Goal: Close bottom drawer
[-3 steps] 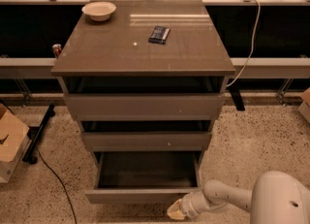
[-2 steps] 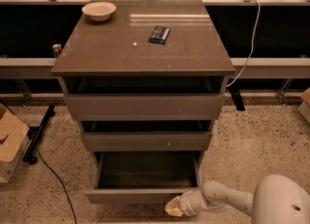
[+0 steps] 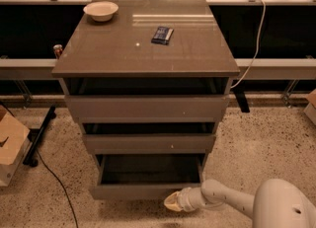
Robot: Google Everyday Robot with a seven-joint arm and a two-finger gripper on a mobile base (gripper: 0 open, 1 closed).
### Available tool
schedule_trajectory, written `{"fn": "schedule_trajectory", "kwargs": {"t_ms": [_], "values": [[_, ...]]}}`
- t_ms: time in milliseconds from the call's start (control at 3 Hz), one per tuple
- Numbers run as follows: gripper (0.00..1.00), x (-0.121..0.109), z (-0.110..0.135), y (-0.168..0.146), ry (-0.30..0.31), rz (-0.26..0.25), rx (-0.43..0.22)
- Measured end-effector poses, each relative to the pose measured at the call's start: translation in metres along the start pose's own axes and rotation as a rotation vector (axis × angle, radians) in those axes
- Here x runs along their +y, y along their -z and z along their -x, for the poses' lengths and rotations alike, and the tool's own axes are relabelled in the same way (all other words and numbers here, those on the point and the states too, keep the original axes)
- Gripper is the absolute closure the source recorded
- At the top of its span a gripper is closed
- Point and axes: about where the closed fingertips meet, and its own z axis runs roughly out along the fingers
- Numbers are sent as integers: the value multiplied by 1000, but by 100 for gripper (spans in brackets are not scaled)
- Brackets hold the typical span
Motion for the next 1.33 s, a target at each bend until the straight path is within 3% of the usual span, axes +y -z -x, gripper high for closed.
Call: {"fn": "schedule_trajectory", "kwargs": {"t_ms": [1000, 1333], "values": [[100, -52, 41, -2, 94, -116, -96], [82, -58, 48, -1, 108, -132, -114]]}}
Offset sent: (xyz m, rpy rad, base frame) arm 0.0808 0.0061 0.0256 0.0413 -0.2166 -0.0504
